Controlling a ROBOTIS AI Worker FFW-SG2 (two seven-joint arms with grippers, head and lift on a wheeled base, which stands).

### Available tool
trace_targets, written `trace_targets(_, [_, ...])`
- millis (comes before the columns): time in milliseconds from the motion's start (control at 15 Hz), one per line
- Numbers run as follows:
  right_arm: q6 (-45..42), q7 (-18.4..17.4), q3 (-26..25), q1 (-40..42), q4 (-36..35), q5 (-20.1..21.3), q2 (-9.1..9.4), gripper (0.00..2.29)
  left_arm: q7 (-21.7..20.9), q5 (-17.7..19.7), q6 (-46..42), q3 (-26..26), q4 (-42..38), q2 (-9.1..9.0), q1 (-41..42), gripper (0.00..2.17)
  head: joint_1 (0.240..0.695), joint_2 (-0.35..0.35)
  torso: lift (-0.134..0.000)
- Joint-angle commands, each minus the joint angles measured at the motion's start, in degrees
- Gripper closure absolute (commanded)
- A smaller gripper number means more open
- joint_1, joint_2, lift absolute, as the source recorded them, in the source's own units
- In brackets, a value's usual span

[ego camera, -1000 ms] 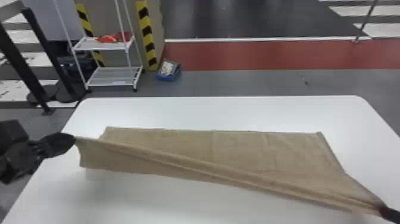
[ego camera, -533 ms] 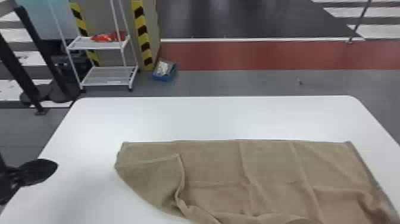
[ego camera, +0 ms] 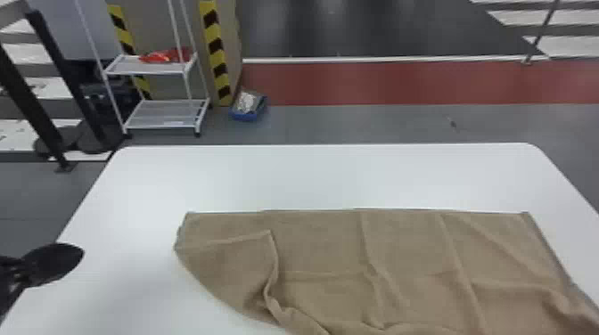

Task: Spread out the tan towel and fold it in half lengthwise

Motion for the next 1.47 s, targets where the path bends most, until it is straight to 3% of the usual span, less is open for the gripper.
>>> trace_targets(0, [-1.99, 0.08, -1.41, 1.31, -0.84, 1.44, 0.05, 0.02, 0.39, 0.99, 0.15, 0.28, -0.72, -0.44, 0.90, 1.34, 0.695, 0.019, -0.128])
trace_targets(200, [-14.47, 0.51, -0.53, 4.03, -1.99, 9.52, 0.05, 0.06, 0.48, 1.08, 0.15, 0.28, -1.43, -0.80, 1.34, 0.69, 0.695, -0.043, -0.128])
trace_targets(467, [-33.80, 3.24, 3.69, 7.11, -1.99, 22.62, 0.05, 0.15, 0.65, 1.51, -0.20, -0.16, -1.51, -1.24, 1.26, 0.48, 0.695, -0.118, -0.128])
trace_targets(533, [-36.79, 3.24, 5.27, 7.28, -1.90, 26.22, 0.05, 0.18, 1.00, 2.13, -0.73, -0.33, -1.78, -1.24, 1.26, 0.35, 0.695, -0.124, -0.128])
trace_targets(667, [-41.54, 3.33, 7.47, 7.19, -1.72, 30.00, 0.05, 0.19, 0.92, 1.95, -2.13, -2.00, -3.18, -0.53, 1.08, 0.22, 0.695, -0.133, -0.128])
trace_targets(933, [-70.19, 5.96, 12.04, 9.22, 0.39, 48.02, 0.05, 0.19, 0.92, 0.99, -1.61, -4.82, -4.33, -0.27, -1.47, 0.22, 0.695, -0.149, -0.128])
trace_targets(1000, [-74.76, 7.72, 12.13, 10.10, 0.91, 50.74, 0.05, 0.19, 0.92, 0.99, -1.43, -4.90, -3.80, -0.36, -1.73, 0.22, 0.695, -0.142, -0.128])
trace_targets(1200, [-81.62, 11.50, 12.13, 11.94, 1.97, 56.11, 0.05, 0.21, 0.92, 0.90, -1.43, -5.43, -1.60, -0.09, -2.52, 0.22, 0.695, -0.092, -0.128])
trace_targets(1400, [-84.08, 11.50, 12.13, 13.08, 4.43, 61.91, -0.18, 0.27, 1.00, 0.90, -1.26, -5.43, -0.55, -0.18, -3.23, 0.22, 0.695, -0.072, -0.128])
